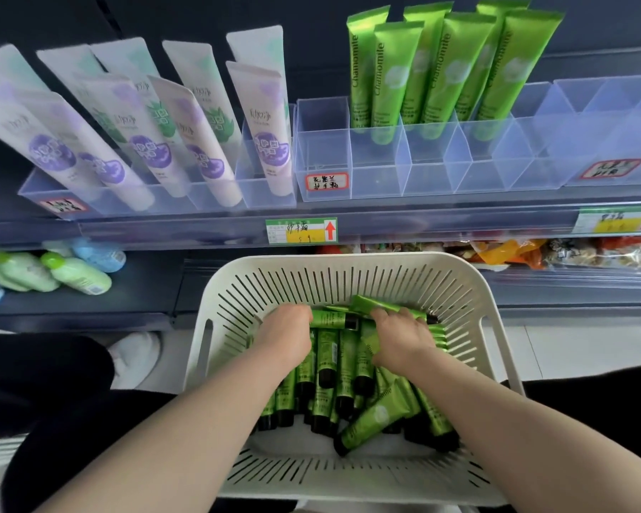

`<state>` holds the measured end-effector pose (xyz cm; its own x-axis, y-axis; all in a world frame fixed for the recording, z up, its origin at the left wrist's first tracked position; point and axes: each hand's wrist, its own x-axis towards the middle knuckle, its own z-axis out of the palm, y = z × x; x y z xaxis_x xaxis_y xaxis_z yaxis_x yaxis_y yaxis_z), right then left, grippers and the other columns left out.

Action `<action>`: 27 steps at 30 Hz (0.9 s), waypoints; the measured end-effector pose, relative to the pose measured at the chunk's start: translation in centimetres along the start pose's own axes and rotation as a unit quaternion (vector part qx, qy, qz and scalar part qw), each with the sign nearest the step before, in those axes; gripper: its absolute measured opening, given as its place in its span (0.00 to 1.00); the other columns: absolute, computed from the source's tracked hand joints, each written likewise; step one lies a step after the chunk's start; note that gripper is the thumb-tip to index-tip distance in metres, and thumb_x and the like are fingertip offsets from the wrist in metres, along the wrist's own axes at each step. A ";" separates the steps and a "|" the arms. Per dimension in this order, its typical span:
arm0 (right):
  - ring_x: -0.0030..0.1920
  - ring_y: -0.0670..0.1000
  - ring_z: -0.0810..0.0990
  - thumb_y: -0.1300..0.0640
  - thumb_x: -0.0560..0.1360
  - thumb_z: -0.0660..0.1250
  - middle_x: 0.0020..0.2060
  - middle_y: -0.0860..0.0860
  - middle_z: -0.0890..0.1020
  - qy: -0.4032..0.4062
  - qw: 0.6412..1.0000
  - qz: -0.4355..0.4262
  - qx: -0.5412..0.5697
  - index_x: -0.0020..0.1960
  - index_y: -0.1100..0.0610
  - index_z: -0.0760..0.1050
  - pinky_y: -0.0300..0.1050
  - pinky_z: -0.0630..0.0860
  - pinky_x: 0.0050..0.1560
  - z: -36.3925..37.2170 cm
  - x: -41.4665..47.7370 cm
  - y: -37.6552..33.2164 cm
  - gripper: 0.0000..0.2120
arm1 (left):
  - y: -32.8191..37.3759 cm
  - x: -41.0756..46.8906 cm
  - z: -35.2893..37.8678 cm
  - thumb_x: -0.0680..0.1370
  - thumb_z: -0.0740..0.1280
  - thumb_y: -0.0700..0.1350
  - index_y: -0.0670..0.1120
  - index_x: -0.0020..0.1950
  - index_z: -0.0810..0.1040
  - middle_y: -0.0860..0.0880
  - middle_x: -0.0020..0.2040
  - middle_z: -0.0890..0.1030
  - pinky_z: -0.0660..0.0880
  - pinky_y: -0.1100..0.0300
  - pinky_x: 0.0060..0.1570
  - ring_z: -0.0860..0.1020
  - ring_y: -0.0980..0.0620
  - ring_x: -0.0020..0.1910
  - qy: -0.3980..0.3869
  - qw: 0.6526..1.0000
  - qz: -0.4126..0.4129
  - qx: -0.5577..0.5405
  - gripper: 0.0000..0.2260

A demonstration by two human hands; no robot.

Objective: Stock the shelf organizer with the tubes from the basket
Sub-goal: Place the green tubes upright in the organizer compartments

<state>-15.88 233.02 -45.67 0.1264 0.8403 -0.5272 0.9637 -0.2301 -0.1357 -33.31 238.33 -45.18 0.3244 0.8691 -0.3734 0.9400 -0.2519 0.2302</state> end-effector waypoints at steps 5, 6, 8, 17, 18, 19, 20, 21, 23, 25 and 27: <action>0.53 0.52 0.78 0.53 0.75 0.68 0.54 0.50 0.79 0.064 0.991 -0.028 0.116 0.59 0.48 0.76 0.46 0.74 0.51 -1.0 -1.0 1.0 0.12 | 0.6 2.1 1.3 0.76 0.59 0.30 0.42 0.60 0.76 0.44 0.56 0.78 0.76 0.52 0.55 0.76 0.47 0.53 -0.041 0.998 0.037 0.030 0.16; 0.51 0.52 0.78 0.53 0.75 0.68 0.53 0.50 0.78 0.070 0.987 -0.035 0.141 0.58 0.48 0.76 0.46 0.75 0.51 -1.3 -1.2 1.2 0.11 | 0.6 2.5 1.6 0.76 0.59 0.31 0.42 0.61 0.75 0.44 0.57 0.77 0.75 0.51 0.57 0.76 0.47 0.55 -0.050 0.997 0.037 0.039 0.16; 0.48 0.51 0.79 0.54 0.75 0.68 0.52 0.50 0.78 0.080 0.978 -0.058 0.181 0.56 0.48 0.77 0.47 0.76 0.51 -1.8 -1.5 1.4 0.10 | 0.5 2.8 2.1 0.76 0.60 0.32 0.43 0.65 0.73 0.44 0.60 0.75 0.72 0.51 0.62 0.73 0.45 0.60 -0.074 0.995 0.029 0.064 0.19; 0.49 0.50 0.77 0.56 0.75 0.67 0.50 0.50 0.78 0.144 0.952 -0.098 0.253 0.58 0.52 0.78 0.46 0.74 0.53 -3.5 -2.2 0.9 0.11 | -0.5 3.2 1.2 0.78 0.67 0.51 0.50 0.69 0.69 0.47 0.62 0.73 0.67 0.50 0.60 0.67 0.45 0.63 -0.153 0.975 0.014 0.160 0.21; 0.49 0.50 0.77 0.56 0.75 0.67 0.50 0.49 0.78 0.157 0.948 -0.099 0.257 0.57 0.51 0.78 0.47 0.75 0.53 -3.5 -2.3 0.9 0.11 | -0.3 2.9 1.1 0.77 0.68 0.53 0.48 0.69 0.68 0.46 0.63 0.74 0.66 0.48 0.62 0.67 0.44 0.65 -0.167 0.972 0.009 0.162 0.23; 0.50 0.50 0.77 0.57 0.75 0.67 0.50 0.49 0.79 0.166 0.946 -0.100 0.260 0.56 0.51 0.78 0.48 0.75 0.54 -3.6 -2.3 0.8 0.10 | -0.1 2.4 1.1 0.76 0.68 0.54 0.48 0.68 0.68 0.45 0.62 0.75 0.66 0.47 0.64 0.68 0.43 0.66 -0.176 0.971 0.003 0.164 0.24; 0.50 0.50 0.77 0.58 0.75 0.67 0.50 0.48 0.79 0.171 0.945 -0.103 0.260 0.55 0.51 0.78 0.48 0.75 0.54 -3.7 -2.4 0.8 0.09 | 0.1 1.8 1.1 0.75 0.70 0.54 0.47 0.66 0.70 0.46 0.60 0.76 0.67 0.47 0.64 0.70 0.43 0.65 -0.178 0.970 0.000 0.167 0.22; 0.51 0.50 0.77 0.59 0.75 0.67 0.50 0.48 0.80 0.175 0.945 -0.107 0.257 0.54 0.52 0.78 0.49 0.75 0.54 -3.8 -2.5 0.8 0.09 | 0.2 1.3 1.1 0.75 0.71 0.53 0.48 0.61 0.73 0.47 0.56 0.77 0.68 0.48 0.63 0.72 0.44 0.62 -0.175 0.969 0.002 0.173 0.18; 0.53 0.50 0.77 0.59 0.75 0.67 0.50 0.47 0.81 0.182 0.944 -0.111 0.251 0.54 0.52 0.78 0.49 0.75 0.55 -4.0 -2.7 0.8 0.08 | 0.3 0.4 1.0 0.74 0.70 0.52 0.48 0.53 0.77 0.50 0.50 0.78 0.72 0.50 0.57 0.76 0.47 0.55 -0.159 0.973 0.006 0.170 0.11; 0.53 0.49 0.77 0.59 0.76 0.66 0.51 0.47 0.81 0.189 0.943 -0.108 0.251 0.55 0.51 0.78 0.47 0.75 0.54 -4.6 -3.1 0.7 0.09 | 0.3 -0.3 0.1 0.75 0.69 0.52 0.48 0.54 0.79 0.49 0.50 0.79 0.74 0.54 0.49 0.77 0.49 0.49 -0.129 0.985 0.001 0.115 0.11; 0.53 0.50 0.77 0.59 0.76 0.65 0.51 0.48 0.81 0.202 0.940 -0.108 0.252 0.55 0.51 0.77 0.46 0.74 0.52 -5.5 -3.6 0.5 0.09 | 0.4 -1.0 -1.2 0.75 0.70 0.50 0.47 0.55 0.78 0.49 0.50 0.78 0.76 0.56 0.46 0.77 0.49 0.46 -0.098 0.995 -0.007 0.037 0.11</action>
<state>-14.57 232.54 -39.23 0.1176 0.9886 -0.0941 0.7558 -0.1506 -0.6373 -33.36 237.92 -43.64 0.3195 0.7753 -0.5449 0.9472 -0.2775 0.1606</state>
